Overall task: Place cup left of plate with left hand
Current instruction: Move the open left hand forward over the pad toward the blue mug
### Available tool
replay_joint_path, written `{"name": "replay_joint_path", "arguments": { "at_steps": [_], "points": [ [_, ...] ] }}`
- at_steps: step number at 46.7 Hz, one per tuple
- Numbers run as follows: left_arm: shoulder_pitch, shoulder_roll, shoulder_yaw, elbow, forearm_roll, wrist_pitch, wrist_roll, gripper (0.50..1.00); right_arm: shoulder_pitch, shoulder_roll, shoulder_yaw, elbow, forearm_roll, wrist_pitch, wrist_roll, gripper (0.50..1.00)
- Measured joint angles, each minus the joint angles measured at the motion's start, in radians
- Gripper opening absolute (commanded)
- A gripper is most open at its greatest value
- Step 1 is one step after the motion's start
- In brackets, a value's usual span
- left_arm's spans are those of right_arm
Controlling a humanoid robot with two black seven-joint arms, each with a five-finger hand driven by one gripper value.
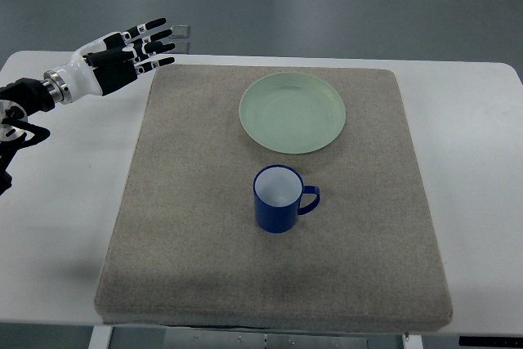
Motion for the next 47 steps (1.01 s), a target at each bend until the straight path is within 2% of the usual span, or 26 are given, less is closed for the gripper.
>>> {"name": "replay_joint_path", "arguments": {
  "at_steps": [6, 20, 36, 41, 47],
  "points": [
    [0.063, 0.039, -0.001, -0.106, 0.044, 0.0, -0.003, 0.996, 0.0, 0.0, 0.0, 0.0, 0.0, 0.0, 0.0, 0.932],
    [0.105, 0.059, -0.009, -0.148, 0.108, 0.0, -0.005, 0.996, 0.0, 0.0, 0.0, 0.0, 0.0, 0.0, 0.0, 0.932],
    [0.252, 0.098, -0.016, -0.479, 0.244, 0.0, -0.06, 0.994, 0.0, 0.0, 0.0, 0.0, 0.0, 0.0, 0.0, 0.932],
    [0.276, 0.094, -0.014, -0.528, 0.274, 0.0, -0.061, 0.994, 0.0, 0.0, 0.0, 0.0, 0.0, 0.0, 0.0, 0.932],
    [0.301, 0.072, -0.012, -0.538, 0.346, 0.0, -0.074, 0.99, 0.0, 0.0, 0.0, 0.0, 0.0, 0.0, 0.0, 0.932]
  ]
}}
